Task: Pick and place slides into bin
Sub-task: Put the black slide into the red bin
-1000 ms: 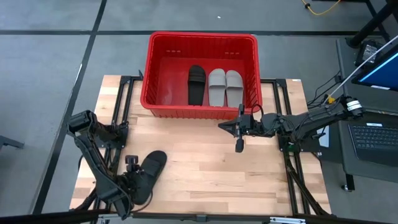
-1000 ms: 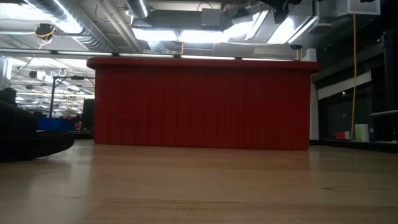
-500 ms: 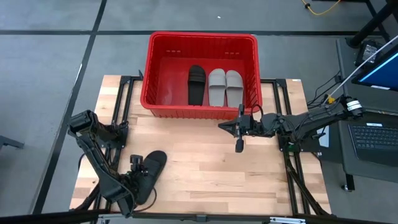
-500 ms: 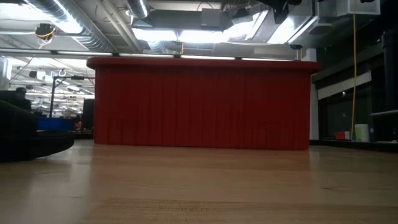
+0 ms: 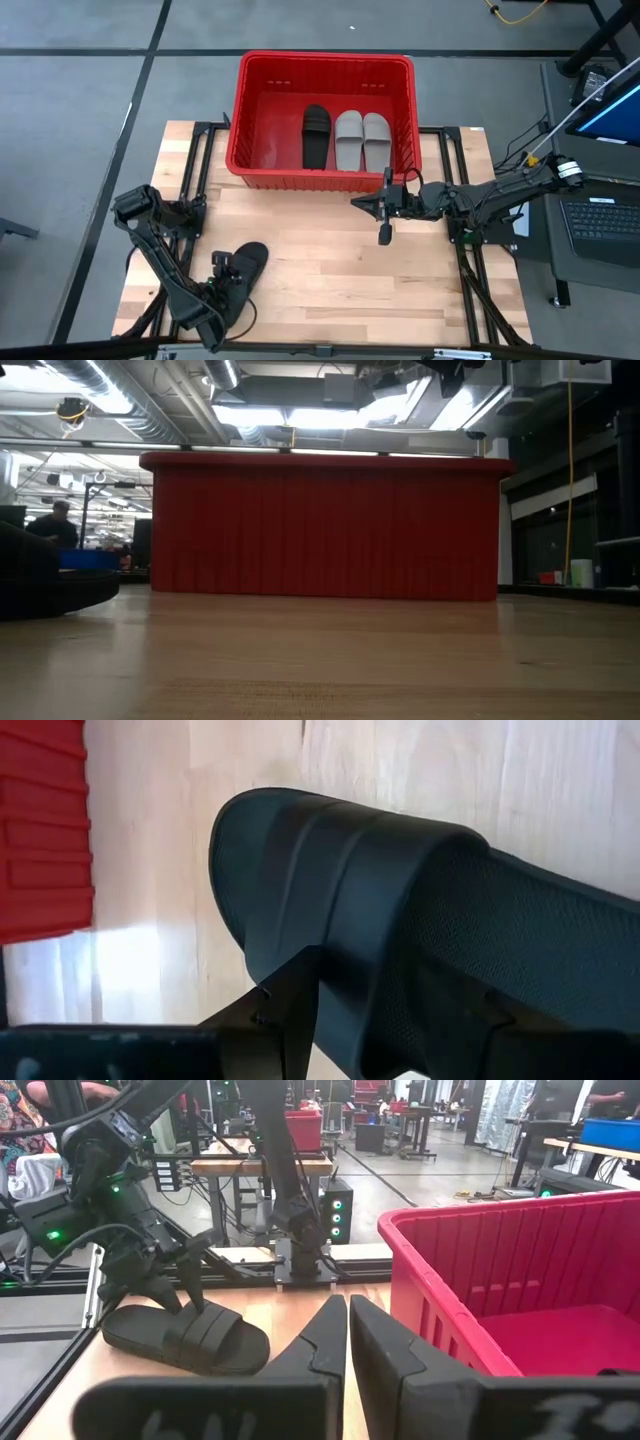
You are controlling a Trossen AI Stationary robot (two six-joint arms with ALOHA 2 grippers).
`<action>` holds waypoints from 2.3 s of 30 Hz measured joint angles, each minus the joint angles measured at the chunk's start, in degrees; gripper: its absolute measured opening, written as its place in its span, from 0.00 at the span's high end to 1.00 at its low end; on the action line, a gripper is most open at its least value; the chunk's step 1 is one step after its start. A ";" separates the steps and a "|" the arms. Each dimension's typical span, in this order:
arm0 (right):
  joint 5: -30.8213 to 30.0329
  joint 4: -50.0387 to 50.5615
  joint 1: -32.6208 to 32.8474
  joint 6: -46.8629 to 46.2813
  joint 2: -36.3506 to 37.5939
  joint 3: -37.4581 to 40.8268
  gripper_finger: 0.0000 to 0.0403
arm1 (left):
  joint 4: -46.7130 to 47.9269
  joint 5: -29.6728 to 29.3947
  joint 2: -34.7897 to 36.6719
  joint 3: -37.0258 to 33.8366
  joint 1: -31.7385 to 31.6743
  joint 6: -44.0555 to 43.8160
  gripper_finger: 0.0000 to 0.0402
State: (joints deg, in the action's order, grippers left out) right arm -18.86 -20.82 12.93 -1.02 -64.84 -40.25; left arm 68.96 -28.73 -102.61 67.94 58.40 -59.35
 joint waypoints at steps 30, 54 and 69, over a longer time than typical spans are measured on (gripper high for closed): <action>-0.01 0.02 0.00 -0.08 0.00 0.00 0.95 | 2.66 1.40 0.55 0.37 -0.40 -4.77 0.98; -0.01 0.04 0.00 3.31 0.00 0.00 0.95 | 21.08 -20.31 8.94 19.31 -11.59 -5.70 0.99; -0.01 -3.03 0.00 11.18 0.00 0.02 0.95 | 18.91 -41.91 9.14 27.26 -28.81 7.11 0.98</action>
State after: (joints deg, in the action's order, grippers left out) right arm -18.87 -23.85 12.93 10.16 -64.84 -40.23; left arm 87.86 -70.64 -93.47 95.20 29.59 -52.24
